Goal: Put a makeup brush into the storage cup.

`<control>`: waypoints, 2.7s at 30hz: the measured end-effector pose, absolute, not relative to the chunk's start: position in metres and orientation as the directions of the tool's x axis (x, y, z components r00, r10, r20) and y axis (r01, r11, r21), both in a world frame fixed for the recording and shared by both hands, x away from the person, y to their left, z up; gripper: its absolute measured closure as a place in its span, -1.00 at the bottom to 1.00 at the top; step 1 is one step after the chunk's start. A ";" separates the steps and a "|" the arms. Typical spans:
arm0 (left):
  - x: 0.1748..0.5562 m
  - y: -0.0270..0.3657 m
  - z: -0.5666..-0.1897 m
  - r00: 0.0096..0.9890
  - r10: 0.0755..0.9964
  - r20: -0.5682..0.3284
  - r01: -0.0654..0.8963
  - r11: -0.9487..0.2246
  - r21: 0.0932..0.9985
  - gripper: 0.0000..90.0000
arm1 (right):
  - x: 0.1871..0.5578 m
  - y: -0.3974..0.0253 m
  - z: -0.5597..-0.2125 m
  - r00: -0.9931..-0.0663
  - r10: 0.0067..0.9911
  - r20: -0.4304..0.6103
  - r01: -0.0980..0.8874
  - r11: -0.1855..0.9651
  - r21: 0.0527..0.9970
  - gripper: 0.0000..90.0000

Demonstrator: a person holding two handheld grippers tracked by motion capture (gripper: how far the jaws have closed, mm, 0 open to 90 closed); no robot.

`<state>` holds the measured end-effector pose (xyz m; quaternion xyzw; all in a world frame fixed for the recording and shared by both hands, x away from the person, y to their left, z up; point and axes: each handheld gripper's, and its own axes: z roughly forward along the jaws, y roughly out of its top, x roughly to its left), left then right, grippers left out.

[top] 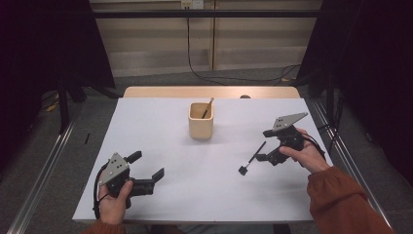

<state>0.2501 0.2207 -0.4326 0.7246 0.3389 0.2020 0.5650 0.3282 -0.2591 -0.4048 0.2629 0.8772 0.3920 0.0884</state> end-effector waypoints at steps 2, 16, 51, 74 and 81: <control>0.250 0.220 -0.433 0.690 0.717 -0.097 0.267 -0.128 0.955 -0.97 | 0.332 -0.257 -0.405 -0.844 0.534 0.047 0.407 0.580 0.706 -0.91; 0.251 0.220 -0.434 0.699 0.709 -0.095 0.267 -0.136 0.954 -0.97 | 0.348 -0.255 -0.406 -0.866 0.490 0.102 0.450 0.672 0.588 -0.89; 0.252 0.219 -0.435 0.703 0.704 -0.097 0.273 -0.141 0.952 -0.97 | 0.375 -0.228 -0.430 -0.955 0.289 0.066 0.294 0.902 0.317 -0.02; 0.253 0.219 -0.436 0.711 0.697 -0.099 0.276 -0.147 0.950 -0.97 | 0.405 -0.240 -0.441 -0.964 0.263 -0.048 0.246 0.944 0.221 0.09; 0.252 0.219 -0.436 0.711 0.696 -0.099 0.275 -0.146 0.950 -0.97 | 0.405 -0.235 -0.448 -0.969 0.243 -0.041 0.230 0.952 0.200 0.07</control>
